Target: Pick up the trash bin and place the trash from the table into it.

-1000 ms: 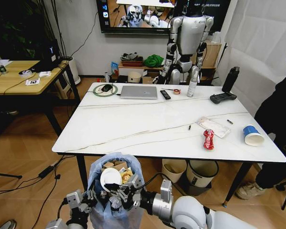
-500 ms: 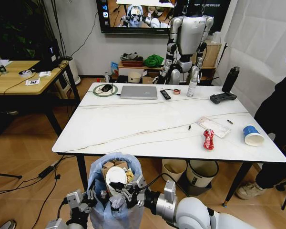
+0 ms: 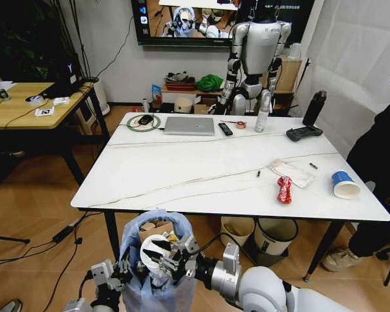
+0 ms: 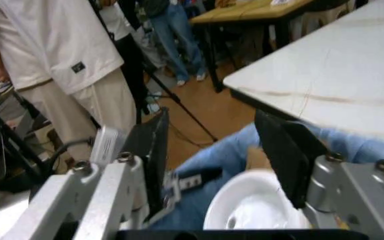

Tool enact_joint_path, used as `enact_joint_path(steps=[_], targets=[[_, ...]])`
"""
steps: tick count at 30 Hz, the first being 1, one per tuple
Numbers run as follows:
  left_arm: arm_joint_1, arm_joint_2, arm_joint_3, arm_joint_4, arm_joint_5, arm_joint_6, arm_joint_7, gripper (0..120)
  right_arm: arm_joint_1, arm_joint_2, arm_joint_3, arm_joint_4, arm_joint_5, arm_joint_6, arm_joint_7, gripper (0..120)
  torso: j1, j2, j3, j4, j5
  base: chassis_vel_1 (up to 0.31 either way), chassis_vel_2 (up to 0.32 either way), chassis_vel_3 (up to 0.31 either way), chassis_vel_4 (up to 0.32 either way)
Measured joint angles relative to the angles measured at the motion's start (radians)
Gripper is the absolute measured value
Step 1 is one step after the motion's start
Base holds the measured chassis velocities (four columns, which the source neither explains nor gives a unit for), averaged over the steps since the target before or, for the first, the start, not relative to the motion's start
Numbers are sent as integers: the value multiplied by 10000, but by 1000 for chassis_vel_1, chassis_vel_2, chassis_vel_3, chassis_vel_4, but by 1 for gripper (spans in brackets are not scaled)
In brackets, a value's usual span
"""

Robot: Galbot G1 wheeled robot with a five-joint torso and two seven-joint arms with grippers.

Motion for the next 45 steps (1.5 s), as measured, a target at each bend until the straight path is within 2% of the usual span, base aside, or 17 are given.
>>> enact_joint_path(steps=[4, 7, 8, 12, 14, 15, 23, 31, 37, 45], targets=[[52, 62, 53, 9, -2, 14, -5, 1, 162, 44, 777, 166, 326, -63, 163, 62, 0, 0, 0, 1, 1, 0, 0, 0, 0], [151, 174, 278, 19, 29, 15, -5, 1, 54, 71, 2306, 171, 601, -173, 428, 79, 0, 0, 0, 1, -1, 0, 0, 0, 0], [151, 174, 278, 19, 29, 15, -5, 1, 54, 71, 2306, 171, 601, -173, 428, 79, 0, 0, 0, 1, -1, 0, 0, 0, 0], [181, 416, 523, 123, 66, -9, 4, 1, -593, -20, 4300, 119, 842, -292, 687, 94, 0, 0, 0, -1, 1, 0, 0, 0, 0], [181, 439, 541, 129, 67, -13, 4, 1, -683, -31, 4495, 92, 841, -292, 699, 96, 0, 0, 0, -1, 0, 0, 0, 0, 0], [182, 528, 599, 148, 66, -26, 14, 1, -923, -48, 4945, 18, 829, -291, 721, 99, 0, 0, 0, -1, 1, 0, 0, 0, 0], [90, 1021, 719, 154, 3, -67, 50, 1, -2170, 240, 6991, -578, 47, -269, 929, 100, 0, 0, 0, 0, 2, 0, 0, 0, 0], [-159, 1592, 677, 135, -250, -34, 37, 1, -3106, 634, 8803, -1233, -884, -680, 1639, 100, 0, 0, 0, -1, 3, 0, 0, 0, 0], [-282, 1894, 675, 124, -373, -28, 35, 1, -3636, 1017, 9544, -1496, -1255, -1239, 2343, 100, 0, 0, 0, -2, 0, 0, 0, 0, 0], [-316, 2005, 642, 127, -461, -25, 40, 1, -3561, 1426, 9411, -2008, -1319, -1821, 2927, 100, 0, 0, 0, -1, 2, 0, 0, 0, 0]])
